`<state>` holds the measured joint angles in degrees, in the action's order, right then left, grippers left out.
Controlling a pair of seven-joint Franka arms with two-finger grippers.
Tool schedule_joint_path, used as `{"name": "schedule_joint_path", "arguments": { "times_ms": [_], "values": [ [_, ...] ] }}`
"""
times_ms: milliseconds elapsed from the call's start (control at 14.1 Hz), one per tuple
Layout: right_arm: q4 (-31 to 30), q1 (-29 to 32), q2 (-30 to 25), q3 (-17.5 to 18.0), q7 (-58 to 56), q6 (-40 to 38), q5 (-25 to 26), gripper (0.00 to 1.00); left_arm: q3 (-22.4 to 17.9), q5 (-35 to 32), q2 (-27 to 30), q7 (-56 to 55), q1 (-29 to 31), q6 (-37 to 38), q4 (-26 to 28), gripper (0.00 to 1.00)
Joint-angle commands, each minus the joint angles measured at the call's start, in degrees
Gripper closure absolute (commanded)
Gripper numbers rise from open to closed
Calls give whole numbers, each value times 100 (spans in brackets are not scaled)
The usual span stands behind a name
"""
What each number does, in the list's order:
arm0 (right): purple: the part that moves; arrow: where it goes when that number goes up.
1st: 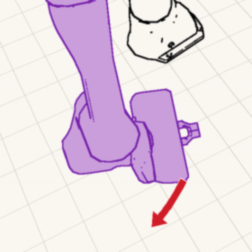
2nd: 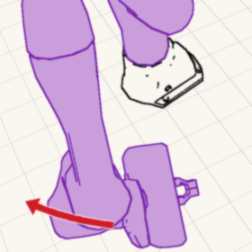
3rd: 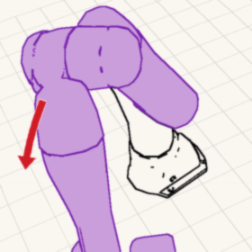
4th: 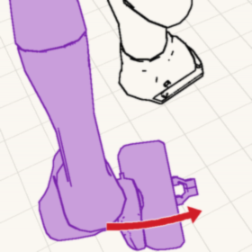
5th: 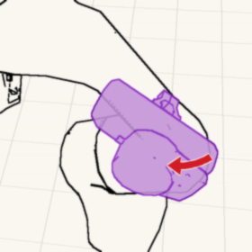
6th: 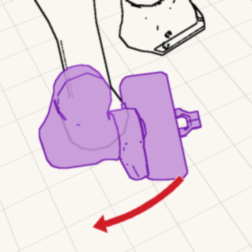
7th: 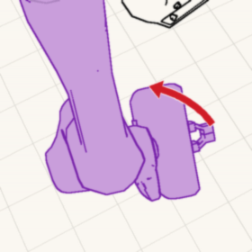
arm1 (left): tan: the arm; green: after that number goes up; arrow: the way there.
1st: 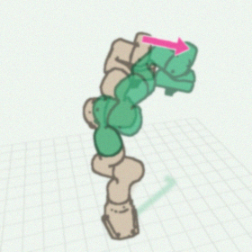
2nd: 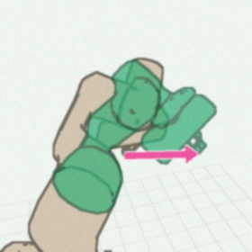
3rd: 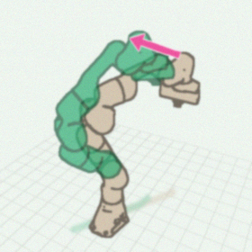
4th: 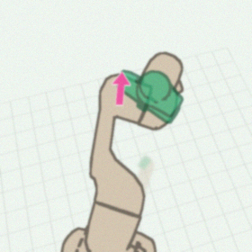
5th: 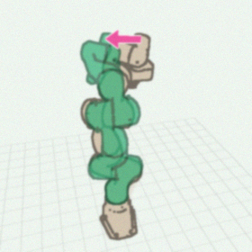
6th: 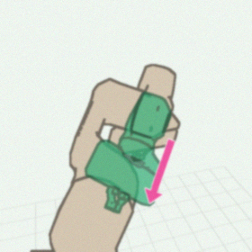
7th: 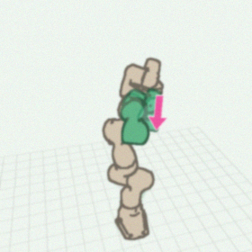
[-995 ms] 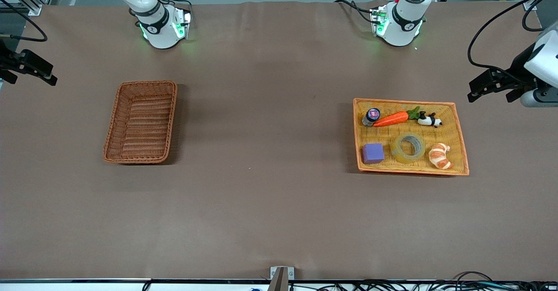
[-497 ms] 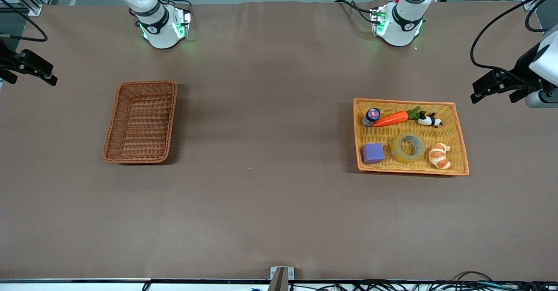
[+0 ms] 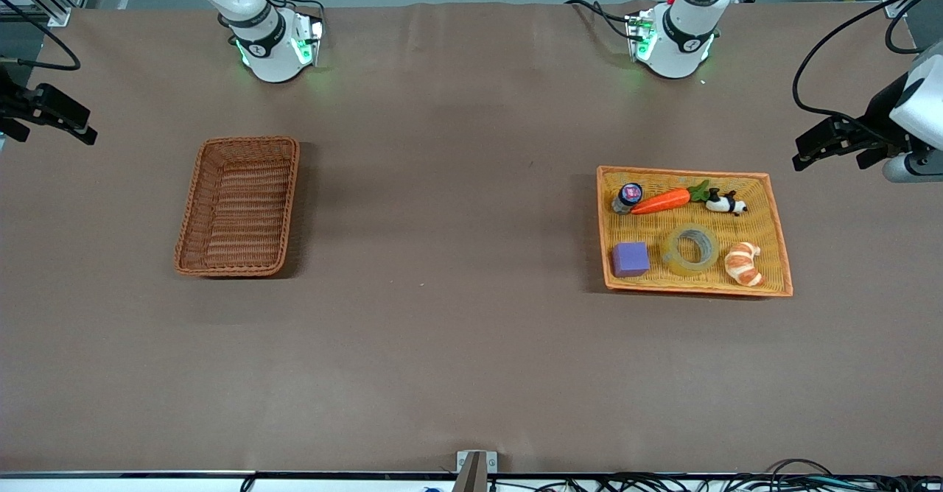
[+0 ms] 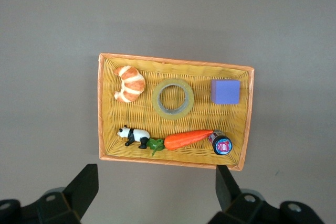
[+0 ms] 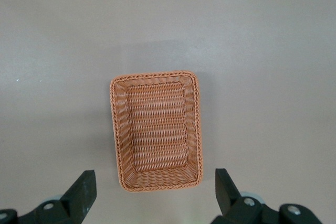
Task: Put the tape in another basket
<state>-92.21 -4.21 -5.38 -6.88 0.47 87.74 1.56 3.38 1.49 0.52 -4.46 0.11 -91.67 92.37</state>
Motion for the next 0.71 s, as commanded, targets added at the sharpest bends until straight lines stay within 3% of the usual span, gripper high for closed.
{"name": "schedule_joint_path", "arguments": {
  "times_ms": [0,426,639],
  "values": [
    [-43,-1,-69,11,32,-20,-85,0,57,-96,-17,32,59,-69,210,1],
    [-51,-10,-60,11,32,-11,-85,0,40,-218,-114,6,94,-1807,1703,0],
    [-60,-10,-60,11,32,-11,-85,0,40,-263,-534,-73,95,-2573,2118,1]
  ]
}}
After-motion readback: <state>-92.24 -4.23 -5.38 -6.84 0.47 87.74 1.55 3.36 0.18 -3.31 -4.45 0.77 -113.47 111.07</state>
